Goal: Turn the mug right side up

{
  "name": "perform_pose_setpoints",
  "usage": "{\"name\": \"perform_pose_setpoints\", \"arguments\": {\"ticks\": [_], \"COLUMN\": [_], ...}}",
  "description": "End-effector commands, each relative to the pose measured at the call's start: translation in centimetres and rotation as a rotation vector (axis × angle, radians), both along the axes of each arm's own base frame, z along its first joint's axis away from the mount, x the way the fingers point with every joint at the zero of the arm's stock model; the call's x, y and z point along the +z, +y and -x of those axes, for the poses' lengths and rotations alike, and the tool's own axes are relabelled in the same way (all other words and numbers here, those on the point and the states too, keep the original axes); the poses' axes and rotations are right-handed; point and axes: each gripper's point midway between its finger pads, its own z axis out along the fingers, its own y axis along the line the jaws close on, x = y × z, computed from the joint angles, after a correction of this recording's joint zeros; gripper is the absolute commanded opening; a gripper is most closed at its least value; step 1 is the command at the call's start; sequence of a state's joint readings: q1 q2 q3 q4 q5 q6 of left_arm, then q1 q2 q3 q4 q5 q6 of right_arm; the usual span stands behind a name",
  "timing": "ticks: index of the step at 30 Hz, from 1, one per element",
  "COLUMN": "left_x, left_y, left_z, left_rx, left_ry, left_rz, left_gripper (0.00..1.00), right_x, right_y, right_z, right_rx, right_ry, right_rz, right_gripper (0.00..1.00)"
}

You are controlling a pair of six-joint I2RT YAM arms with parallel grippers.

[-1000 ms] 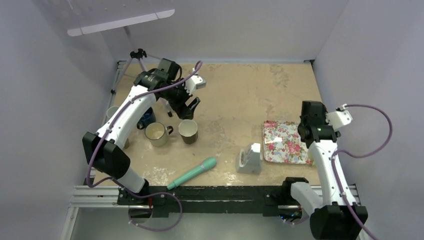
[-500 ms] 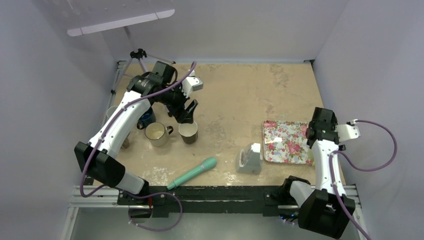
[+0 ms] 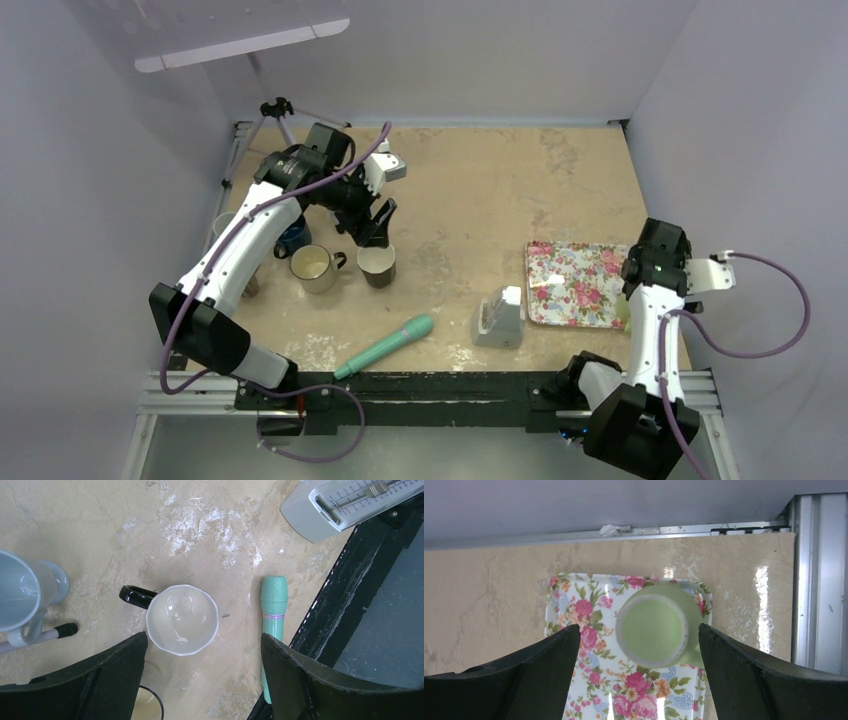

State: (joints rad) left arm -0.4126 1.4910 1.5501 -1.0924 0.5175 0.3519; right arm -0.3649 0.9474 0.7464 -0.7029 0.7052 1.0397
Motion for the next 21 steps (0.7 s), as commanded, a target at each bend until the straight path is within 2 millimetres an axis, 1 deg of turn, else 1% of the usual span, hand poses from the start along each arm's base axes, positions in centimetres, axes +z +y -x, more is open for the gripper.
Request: {"name": "perform_pose_setpoints", "arguments": {"ticks": [1,3,6,9,13,16,17,21], "left_x": [1.0,0.9,0.9,1.0,1.0,1.0,1.0,1.2], "left_y": [-0.3,-0.1,-0.1,-0.1,0.0,0.0,0.0,-0.2], "left_z": [0.4,0.6,0.6,0.5,0.3,0.2,0.1,-0.1], "left_rx": [0.005,0.005,0.007,0.005,0.007,0.005,0.004,0.003], "left_ry": [-0.011,-0.008,-0.006,-0.014,-0.017,-0.017,-0.02,-0.022], "left_rz": [0.044,0.039,0.038,0.033,0.028,0.025,0.025,0.033], "left_gripper": [0.87,0.87,0.87,0.87,0.87,0.87,0.87,0.87], "right_x": [-0.6,-1.4,-2.1,-1.9,-1.8,-2.2,-2.3,-2.8], "right_y": [-1.5,-1.7,-0.9,-0.5,0.6,1.7,2.2,3.2], "right_z": [1.3,1.2,0.0,-0.8,-1.7,-2.7,-3.3,-4.0], "right_rx": [-0.092,-0.079,-0.002,0.052,0.158,0.253,0.296,0.348], "right_ry": [-0.057,-0.054,-0.056,-0.069,-0.1,-0.13,-0.141,-0.078], "right_rz": [-0.038,-0.061,-0.118,-0.13,-0.139,-0.153,-0.161,-0.172], "right_gripper": [0.92,0.92,0.91,0.9,0.87,0.85,0.85,0.85]}}
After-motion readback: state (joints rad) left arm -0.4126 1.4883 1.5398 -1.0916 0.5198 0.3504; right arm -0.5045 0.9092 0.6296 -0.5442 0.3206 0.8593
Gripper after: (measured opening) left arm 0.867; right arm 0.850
